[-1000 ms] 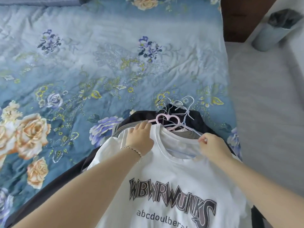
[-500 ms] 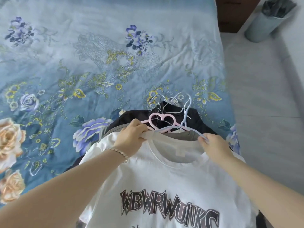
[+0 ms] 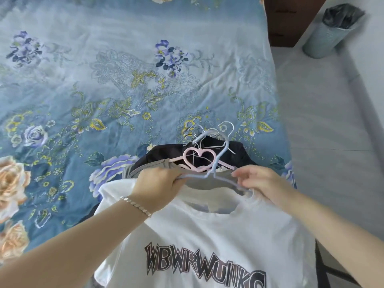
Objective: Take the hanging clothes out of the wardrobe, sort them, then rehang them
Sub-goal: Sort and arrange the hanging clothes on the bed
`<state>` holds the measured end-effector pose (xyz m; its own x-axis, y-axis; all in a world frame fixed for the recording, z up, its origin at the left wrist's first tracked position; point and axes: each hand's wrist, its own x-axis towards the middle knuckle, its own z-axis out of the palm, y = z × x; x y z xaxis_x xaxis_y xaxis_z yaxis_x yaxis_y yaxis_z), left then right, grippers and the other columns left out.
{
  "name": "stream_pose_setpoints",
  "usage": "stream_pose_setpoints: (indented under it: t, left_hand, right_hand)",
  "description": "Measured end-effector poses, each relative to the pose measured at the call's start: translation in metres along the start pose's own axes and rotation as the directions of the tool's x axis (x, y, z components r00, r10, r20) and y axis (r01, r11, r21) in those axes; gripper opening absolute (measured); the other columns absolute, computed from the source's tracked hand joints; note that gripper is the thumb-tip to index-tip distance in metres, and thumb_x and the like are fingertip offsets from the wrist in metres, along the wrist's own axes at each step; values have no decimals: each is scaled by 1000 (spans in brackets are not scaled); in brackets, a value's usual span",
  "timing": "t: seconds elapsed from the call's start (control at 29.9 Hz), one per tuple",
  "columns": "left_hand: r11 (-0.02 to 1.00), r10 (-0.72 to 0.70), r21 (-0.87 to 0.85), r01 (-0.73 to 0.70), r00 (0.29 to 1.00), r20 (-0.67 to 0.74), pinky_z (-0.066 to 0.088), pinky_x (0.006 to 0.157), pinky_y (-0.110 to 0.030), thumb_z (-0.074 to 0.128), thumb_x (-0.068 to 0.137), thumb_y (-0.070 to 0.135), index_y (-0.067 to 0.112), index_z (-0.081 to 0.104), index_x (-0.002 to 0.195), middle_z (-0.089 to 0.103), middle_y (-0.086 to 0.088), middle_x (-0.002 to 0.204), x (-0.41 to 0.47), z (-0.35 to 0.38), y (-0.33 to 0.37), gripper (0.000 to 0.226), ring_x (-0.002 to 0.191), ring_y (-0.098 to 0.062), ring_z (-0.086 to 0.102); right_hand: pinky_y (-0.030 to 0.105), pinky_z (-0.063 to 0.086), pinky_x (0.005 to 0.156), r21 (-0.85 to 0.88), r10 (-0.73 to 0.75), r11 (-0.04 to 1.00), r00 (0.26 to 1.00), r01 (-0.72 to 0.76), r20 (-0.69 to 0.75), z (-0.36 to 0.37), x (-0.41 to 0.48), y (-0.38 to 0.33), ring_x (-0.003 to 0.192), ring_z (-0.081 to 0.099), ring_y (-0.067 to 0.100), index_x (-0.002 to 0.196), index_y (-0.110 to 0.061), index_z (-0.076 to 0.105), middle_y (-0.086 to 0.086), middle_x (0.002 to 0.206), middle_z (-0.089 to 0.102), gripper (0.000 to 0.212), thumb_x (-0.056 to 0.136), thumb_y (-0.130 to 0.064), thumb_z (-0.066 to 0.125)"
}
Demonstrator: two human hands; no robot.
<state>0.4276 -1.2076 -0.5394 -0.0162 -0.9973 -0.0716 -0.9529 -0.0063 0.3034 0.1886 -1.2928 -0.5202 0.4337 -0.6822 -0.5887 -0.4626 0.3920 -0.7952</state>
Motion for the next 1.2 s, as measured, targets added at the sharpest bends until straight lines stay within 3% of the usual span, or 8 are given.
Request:
stream_pose_setpoints:
  t: [0.1,0.2,0.3,0.57,0.67,0.8,1.0,1.2]
  left_hand:
    - [1000,25,-17,-26,999,-41,7,38,-8,39,82,44,19,56,45,47,2,36,-25,8,-14,48,30,-17,47]
    - [996,21,-89,-29,996,-90,21,33,-16,40,83,46,18,52,47,45,1,38,-40,14,-19,47,33,-18,46]
    - [997,48,-59,-57,988,-148,26,35,-16,43,81,43,18,50,47,45,3,38,-49,12,-15,43,39,-13,44]
    - [991,41,-118,-58,989,-141,37,34,-20,23,94,59,14,40,46,42,3,42,-83,16,-18,68,39,-15,45]
    - [991,17,-126,-39,985,-169,40,56,-27,38,88,50,22,56,53,52,8,52,-96,-5,-11,48,57,-10,47]
    - [990,-104,-125,67,942,-318,27,72,-25,17,95,58,25,67,68,57,8,64,-121,-52,5,66,72,-9,41]
    - [928,-347,-258,269,876,-335,37,71,-31,32,79,50,15,70,76,37,25,68,-201,-144,33,52,72,-16,41]
    - [859,-489,-389,333,762,-426,35,68,-29,32,80,48,9,69,80,60,-4,75,-332,-233,30,53,76,-11,46]
  right_hand:
    - [20,44,76,-190,30,980,987,-61,-160,-9,36,5,91,58,15,104,-15,63,4,102,64,24,84,-3,57]
    - [30,38,100,-619,91,768,985,-165,-149,-1,72,28,122,50,26,137,-11,43,11,137,48,50,90,-18,56]
    - [37,40,100,-769,122,604,978,-209,-170,13,87,49,121,49,29,132,-17,49,8,133,47,44,90,-30,56]
    - [38,44,73,-757,-179,653,966,-28,-189,21,45,42,87,55,34,109,-11,53,8,102,46,17,97,-20,45]
    - [30,37,68,-746,-267,659,957,96,-113,17,11,14,86,54,27,102,-16,54,-5,94,44,10,95,-20,48]
    - [29,36,73,-762,-235,622,971,178,35,18,-46,-34,90,53,20,93,-21,53,-9,93,50,11,94,-13,46]
    - [22,32,62,-713,-181,596,927,370,329,57,-141,-130,70,43,11,79,-21,53,-10,71,48,18,89,-6,51]
    - [30,24,59,-628,-311,532,821,568,479,152,-245,-212,59,32,13,65,-20,35,-5,61,36,36,89,-30,60]
